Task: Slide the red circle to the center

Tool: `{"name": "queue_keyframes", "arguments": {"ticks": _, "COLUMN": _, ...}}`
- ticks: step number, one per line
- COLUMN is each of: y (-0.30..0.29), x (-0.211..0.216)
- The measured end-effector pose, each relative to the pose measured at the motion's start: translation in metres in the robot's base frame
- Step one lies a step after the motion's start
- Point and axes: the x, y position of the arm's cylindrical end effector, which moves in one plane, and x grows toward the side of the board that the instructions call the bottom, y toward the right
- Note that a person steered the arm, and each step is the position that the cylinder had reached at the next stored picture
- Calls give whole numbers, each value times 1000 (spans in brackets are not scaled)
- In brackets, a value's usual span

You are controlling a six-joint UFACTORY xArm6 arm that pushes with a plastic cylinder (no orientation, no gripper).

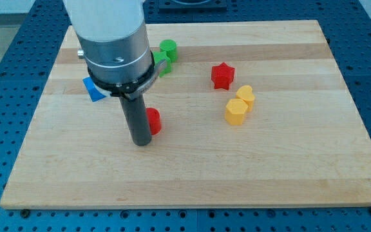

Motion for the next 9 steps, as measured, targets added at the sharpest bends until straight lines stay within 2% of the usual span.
{"name": "queue_keyframes", "arguments": {"ticks": 4, "y": 1, "x": -41}}
{"name": "queue_keyframes", "arguments": {"ticks": 8, "y": 58, "x": -98}}
{"name": "queue_keyframes", "arguments": {"ticks": 9, "y": 33, "x": -102}}
